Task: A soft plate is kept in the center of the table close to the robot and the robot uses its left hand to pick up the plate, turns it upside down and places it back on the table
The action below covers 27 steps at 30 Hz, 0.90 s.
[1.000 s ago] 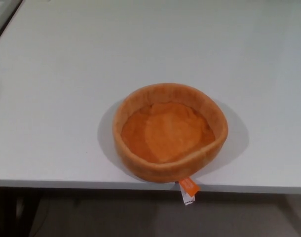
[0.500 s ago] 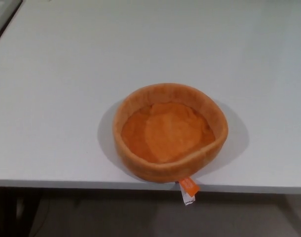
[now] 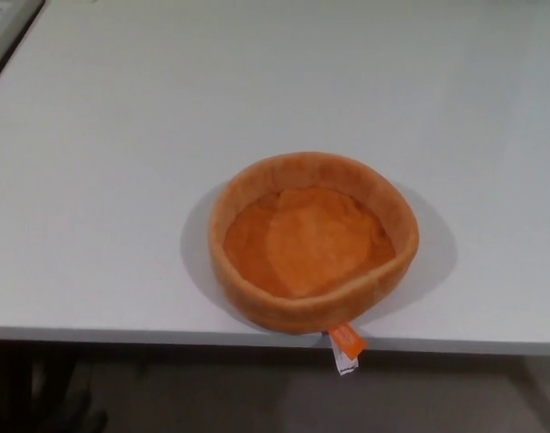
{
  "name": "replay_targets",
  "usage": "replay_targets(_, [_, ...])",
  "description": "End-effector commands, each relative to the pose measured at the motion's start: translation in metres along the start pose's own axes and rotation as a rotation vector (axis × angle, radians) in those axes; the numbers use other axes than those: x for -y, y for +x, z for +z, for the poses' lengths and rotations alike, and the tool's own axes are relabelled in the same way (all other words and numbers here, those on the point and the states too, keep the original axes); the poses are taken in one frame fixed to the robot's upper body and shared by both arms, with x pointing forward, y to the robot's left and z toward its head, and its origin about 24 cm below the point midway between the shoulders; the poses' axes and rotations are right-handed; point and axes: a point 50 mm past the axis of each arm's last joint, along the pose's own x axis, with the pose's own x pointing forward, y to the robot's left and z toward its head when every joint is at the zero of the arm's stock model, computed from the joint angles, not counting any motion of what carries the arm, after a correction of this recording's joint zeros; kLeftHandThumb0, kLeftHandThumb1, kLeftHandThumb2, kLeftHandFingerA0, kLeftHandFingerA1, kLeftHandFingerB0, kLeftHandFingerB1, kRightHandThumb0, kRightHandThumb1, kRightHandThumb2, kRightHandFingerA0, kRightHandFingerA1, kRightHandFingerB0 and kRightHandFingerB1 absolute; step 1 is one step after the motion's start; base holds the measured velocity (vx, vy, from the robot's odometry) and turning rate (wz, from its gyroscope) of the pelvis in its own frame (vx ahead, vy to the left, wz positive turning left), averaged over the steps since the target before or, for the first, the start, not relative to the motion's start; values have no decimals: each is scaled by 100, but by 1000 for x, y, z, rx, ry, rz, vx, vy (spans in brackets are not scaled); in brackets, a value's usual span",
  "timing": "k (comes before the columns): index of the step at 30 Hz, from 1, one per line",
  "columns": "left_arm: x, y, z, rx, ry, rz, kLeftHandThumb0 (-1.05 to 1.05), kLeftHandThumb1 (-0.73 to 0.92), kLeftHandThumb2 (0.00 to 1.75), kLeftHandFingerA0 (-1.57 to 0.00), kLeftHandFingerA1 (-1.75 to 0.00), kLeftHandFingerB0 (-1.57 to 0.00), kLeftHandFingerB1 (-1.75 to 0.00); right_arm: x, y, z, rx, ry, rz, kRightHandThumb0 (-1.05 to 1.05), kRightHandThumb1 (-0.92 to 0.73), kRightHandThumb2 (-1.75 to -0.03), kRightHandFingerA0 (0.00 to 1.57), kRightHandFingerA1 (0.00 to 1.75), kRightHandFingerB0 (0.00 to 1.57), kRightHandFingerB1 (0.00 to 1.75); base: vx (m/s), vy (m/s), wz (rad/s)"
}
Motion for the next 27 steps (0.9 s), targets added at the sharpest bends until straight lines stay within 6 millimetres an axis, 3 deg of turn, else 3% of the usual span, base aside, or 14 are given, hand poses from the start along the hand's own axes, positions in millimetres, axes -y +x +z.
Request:
replay_targets(1, [-8,28,26,147,104,-31,-93,84,66,-23,-34,-20,-28,3,-2,2,6,-2,-10,-80,-73,-74,42,39,35,37,0,0,0])
replay_targets(11, [-7,87,56,340,248,-107,-93,83,66,-28,-35,-26,-29,2,-1,3,21,-27,-7,-80,-74,-74,40,39,34,37,0,0,0])
replay_targets(20, [18,141,80,489,365,-222,-89,81,66,-29,-33,-29,-30,1,-2,-1,3,-12,-8,-83,-73,-76,42,40,34,38,0,0,0])
replay_targets(21, [21,146,83,505,395,-234,-87,65,106,-23,-47,-19,-42,0,-2,0,5,-2,-7,-81,-72,-75,42,40,34,38,0,0,0])
replay_targets(23, [29,154,86,527,393,-267,-85,62,103,-22,-47,-22,-44,0,-1,0,13,11,-8,-71,-81,-65,45,37,38,34,0,0,0])
replay_targets(24, [32,158,87,532,403,-276,-88,78,65,-26,-35,-30,-30,0,0,-1,11,4,-9,-72,-82,-66,46,36,38,34,0,0,0])
replay_targets(27, [39,167,89,548,476,-302,-87,81,66,-26,-36,-27,-29,0,1,1,13,-10,-6,-75,-83,-66,46,37,38,35,0,0,0])
